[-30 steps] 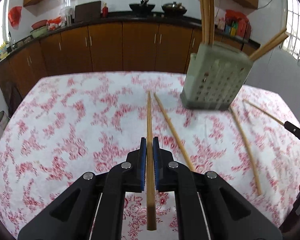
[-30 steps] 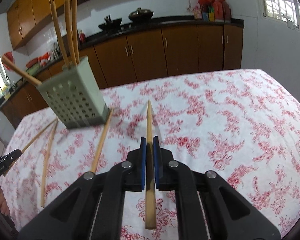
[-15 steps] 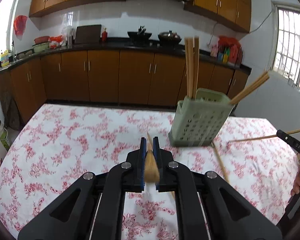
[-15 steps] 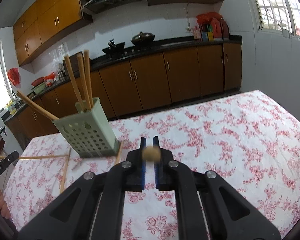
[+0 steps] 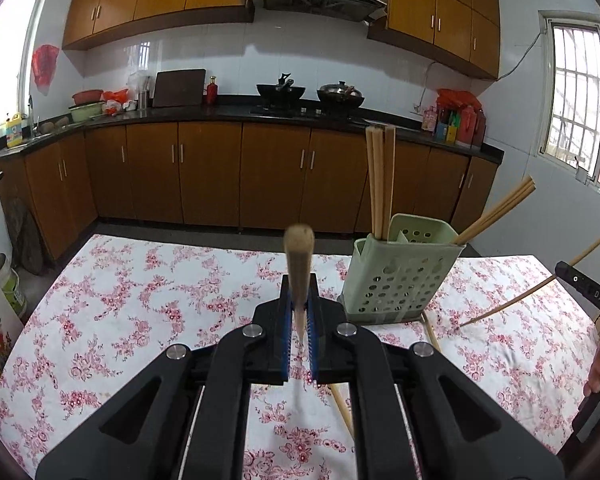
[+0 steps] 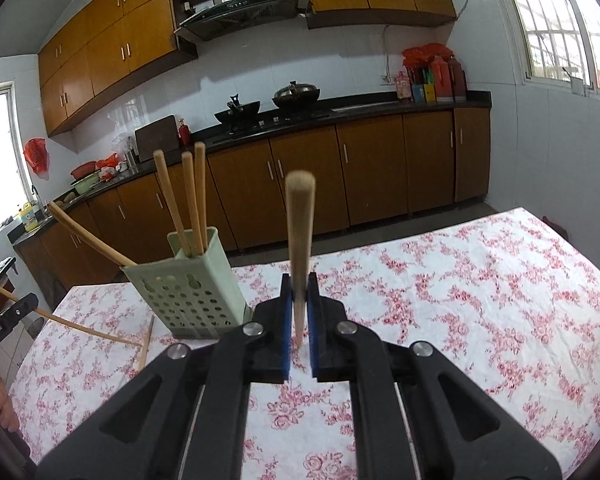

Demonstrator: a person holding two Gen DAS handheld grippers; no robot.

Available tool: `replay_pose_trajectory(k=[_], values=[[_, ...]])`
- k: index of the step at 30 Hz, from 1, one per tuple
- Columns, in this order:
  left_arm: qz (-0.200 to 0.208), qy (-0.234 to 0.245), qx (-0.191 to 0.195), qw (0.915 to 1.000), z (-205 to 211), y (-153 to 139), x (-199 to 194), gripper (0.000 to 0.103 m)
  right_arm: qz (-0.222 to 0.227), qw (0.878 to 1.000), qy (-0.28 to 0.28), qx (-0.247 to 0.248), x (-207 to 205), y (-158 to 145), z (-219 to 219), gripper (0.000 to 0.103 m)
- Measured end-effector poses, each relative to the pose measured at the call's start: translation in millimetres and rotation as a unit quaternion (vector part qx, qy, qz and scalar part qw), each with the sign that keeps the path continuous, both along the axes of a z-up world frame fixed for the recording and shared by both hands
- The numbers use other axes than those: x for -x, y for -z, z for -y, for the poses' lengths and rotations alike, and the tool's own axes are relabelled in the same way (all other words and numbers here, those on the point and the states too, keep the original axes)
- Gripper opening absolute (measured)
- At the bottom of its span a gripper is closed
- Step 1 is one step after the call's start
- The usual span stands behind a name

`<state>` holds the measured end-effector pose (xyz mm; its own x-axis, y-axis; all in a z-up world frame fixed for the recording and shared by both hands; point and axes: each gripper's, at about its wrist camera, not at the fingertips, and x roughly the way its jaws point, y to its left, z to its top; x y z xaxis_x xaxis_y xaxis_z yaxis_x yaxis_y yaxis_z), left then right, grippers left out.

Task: Organize utensils
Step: 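Lift both held chopsticks and carry them above the green holder, then lower the chopsticks into the green holder and open both grippers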

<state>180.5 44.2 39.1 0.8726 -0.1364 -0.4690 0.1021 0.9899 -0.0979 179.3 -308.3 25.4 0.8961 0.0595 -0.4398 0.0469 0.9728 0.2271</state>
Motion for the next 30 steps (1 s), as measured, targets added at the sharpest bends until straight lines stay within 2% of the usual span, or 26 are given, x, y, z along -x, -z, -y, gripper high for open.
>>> replay_pose_trajectory(k=[5,11,16,21,26,30], values=[[0.013,0.011,0.003,0.9999,2.2,-16.5,4.2,0.007,0.010,1.000,-0.020,0.007,0.1,-17.9,-6.8,0.008],[0.035,0.036,0.020,0.9985,11.6,-47.5,13.4,0.007,0.027,0.998,-0.057,-0.005,6.2,-54.6,-19.6,0.008],[0.071,0.050,0.033,0.9956,25.1,-79.5,18.5,0.007,0.049,0.994,-0.092,-0.017,13.5,-89.3,-31.2,0.008],[0.112,0.045,0.042,0.9918,40.2,-110.1,13.1,0.007,0.077,0.992,-0.102,-0.021,10.5,-120.2,-40.9,0.008],[0.140,0.026,0.057,0.9881,53.6,-128.7,-6.6,0.007,0.085,0.991,-0.102,-0.016,-9.9,-132.7,-52.6,0.008],[0.142,0.011,0.053,0.9884,64.1,-125.1,-31.6,0.007,0.068,0.992,-0.102,-0.008,-33.9,-127.1,-58.7,0.008]])
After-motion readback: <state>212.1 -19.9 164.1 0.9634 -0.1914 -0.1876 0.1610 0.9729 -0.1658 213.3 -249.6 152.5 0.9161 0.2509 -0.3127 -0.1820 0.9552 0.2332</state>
